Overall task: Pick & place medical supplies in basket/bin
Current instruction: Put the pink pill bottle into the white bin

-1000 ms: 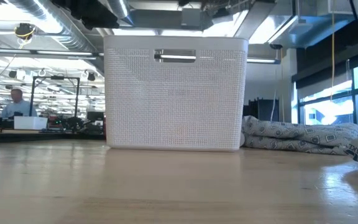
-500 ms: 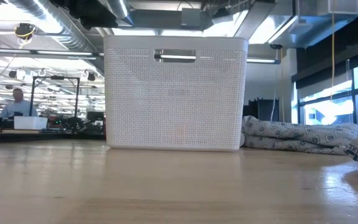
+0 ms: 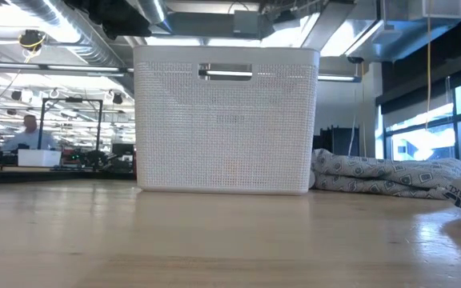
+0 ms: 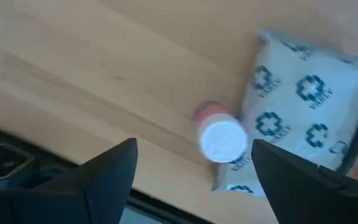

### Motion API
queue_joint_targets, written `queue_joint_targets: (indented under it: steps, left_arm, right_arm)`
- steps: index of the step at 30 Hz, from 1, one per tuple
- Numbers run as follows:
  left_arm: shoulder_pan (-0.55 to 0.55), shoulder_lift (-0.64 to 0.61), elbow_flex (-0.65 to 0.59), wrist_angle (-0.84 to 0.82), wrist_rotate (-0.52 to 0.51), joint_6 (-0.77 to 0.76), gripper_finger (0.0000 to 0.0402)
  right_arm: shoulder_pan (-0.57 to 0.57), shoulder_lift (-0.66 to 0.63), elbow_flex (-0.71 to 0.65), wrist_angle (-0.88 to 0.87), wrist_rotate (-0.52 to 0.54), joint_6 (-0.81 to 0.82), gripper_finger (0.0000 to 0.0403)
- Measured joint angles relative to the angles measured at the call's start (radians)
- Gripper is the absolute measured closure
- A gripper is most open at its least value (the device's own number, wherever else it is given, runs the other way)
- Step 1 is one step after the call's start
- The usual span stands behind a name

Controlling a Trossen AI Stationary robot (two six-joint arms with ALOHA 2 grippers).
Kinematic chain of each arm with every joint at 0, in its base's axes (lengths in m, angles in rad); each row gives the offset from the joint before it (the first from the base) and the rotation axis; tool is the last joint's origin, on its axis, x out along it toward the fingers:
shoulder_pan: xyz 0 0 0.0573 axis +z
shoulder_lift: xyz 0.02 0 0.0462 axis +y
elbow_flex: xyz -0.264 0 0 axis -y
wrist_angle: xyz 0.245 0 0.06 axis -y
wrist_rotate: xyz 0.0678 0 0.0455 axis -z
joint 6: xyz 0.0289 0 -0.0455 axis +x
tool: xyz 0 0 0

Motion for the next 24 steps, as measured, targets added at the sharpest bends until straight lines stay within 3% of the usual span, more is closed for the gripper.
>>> queue_joint_targets:
  steps: [5,10,24]
  left_arm:
    - [0.0,0.0,0.0,0.0,0.026,-0.001,0.0231]
    - [0.0,0.0,0.0,0.0,0.068,-0.009,0.0231]
    - [0.0,0.001,0.0,-0.001,0.068,-0.009,0.0231]
  right_arm:
    - [-0.008,0.0,-0.098,0.017,-0.056,0.05,0.0086]
    - [-0.008,-0.001,-0.153,0.094,-0.057,0.094,0.0086]
    - [-0.008,-0.001,-0.253,0.192,-0.056,0.101,0.0086]
